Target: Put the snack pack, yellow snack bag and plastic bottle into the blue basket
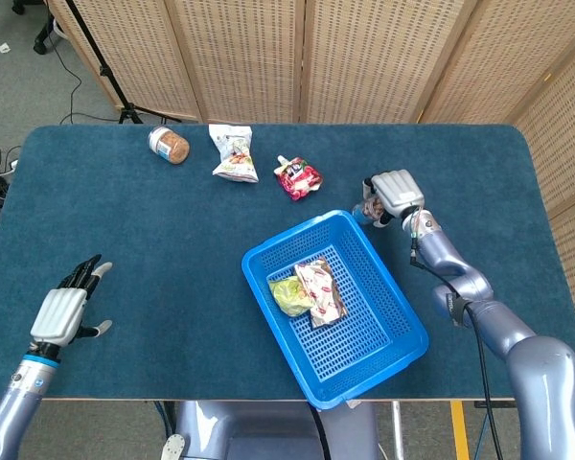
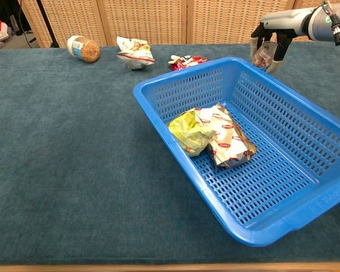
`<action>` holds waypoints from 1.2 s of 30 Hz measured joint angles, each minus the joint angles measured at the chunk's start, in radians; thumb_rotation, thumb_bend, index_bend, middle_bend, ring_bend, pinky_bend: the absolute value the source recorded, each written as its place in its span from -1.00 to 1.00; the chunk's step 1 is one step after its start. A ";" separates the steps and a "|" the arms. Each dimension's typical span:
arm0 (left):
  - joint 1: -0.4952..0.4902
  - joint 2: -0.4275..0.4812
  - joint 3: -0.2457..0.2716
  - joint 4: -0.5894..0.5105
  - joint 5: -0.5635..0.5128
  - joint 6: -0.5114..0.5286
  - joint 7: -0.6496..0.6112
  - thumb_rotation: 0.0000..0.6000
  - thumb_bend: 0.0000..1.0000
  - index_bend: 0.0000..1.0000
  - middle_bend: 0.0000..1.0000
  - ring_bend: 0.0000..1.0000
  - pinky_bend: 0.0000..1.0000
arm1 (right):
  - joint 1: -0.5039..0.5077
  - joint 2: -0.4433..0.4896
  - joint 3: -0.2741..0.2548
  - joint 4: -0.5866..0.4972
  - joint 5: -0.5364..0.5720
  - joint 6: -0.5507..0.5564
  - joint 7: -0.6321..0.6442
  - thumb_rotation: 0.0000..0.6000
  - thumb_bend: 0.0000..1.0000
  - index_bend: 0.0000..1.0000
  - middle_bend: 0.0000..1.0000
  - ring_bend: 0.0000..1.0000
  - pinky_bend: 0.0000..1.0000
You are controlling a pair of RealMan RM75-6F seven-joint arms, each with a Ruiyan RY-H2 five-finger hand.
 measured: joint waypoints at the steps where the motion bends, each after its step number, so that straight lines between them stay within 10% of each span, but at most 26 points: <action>1: 0.000 0.001 0.000 -0.001 0.000 0.001 -0.002 1.00 -0.65 -0.74 -1.00 -0.89 -0.59 | -0.001 0.002 0.002 -0.005 0.003 0.001 -0.006 1.00 -0.69 0.41 -0.06 -0.20 0.07; 36: -0.007 0.037 0.023 -0.032 0.033 -0.013 -0.071 1.00 -0.64 -0.71 -1.00 -0.89 -0.59 | -0.012 0.360 0.088 -0.634 0.357 0.187 -0.605 1.00 -0.69 0.52 0.03 -0.15 0.07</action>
